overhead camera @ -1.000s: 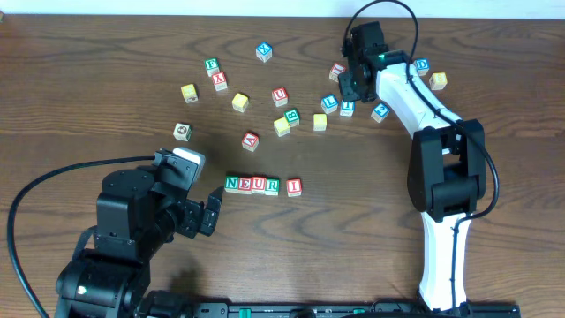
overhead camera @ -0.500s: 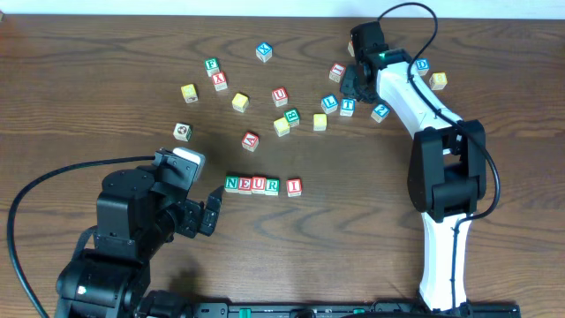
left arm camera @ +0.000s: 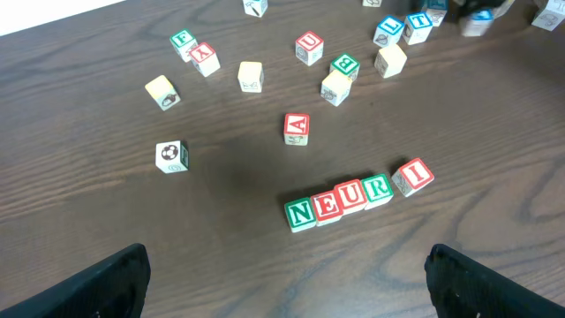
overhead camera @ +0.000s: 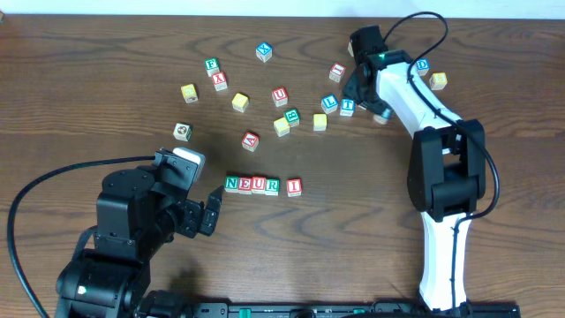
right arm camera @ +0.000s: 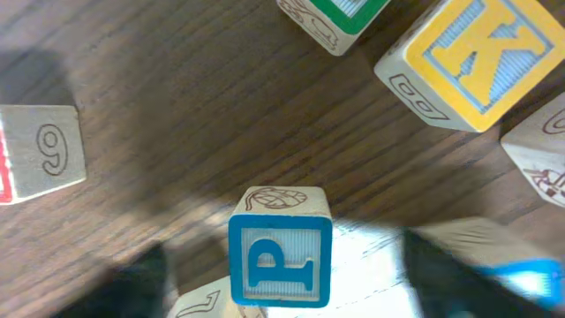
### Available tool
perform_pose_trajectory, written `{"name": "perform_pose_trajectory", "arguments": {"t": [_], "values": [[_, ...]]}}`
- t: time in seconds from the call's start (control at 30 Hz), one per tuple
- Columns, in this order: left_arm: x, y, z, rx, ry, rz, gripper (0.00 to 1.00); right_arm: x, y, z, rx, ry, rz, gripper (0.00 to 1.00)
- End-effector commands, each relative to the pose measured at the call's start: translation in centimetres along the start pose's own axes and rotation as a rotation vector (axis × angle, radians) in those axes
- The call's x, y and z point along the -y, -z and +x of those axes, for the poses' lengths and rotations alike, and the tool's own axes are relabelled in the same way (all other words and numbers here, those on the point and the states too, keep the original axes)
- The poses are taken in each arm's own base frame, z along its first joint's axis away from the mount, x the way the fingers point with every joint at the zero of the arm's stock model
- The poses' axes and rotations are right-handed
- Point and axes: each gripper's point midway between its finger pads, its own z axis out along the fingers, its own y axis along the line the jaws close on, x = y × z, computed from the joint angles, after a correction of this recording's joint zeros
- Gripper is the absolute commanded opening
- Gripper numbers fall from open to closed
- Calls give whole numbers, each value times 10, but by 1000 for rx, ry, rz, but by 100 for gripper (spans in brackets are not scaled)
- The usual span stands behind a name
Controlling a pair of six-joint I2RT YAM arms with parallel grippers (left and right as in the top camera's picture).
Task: Spell out NEURIPS
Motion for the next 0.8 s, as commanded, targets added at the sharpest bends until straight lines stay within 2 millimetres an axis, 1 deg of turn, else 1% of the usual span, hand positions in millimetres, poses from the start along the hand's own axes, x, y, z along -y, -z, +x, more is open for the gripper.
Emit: {"name": "perform_pose_trajectory", "arguments": {"t": [0.0,0.07,0.13,0.3,0.43,0.53,0.63,0.77], "values": [[-1,4,-6,19,-5,-1,98,9,-8,0,11,-8,43,96],[-1,4,-6,19,-5,-1,97,9,-8,0,12,-8,43,99],[-1,4,-6,19,-5,-1,98,8,-7,0,13,-3,42,99],[-1,4,-6,19,-5,-1,98,6,-5,-3,22,28,37,97],[-1,4,-6,19,-5,-1,98,-1,3,-11,39,64,16,95],[-1,4,-6,19,-5,-1,98,-8,17,-21,65,117,-7,93],[-1,4,-6,19,-5,-1,98,-21,33,-31,103,212,-37,92],[-1,4,-6,19,-5,-1,98,-42,58,-45,170,424,-74,97]]}}
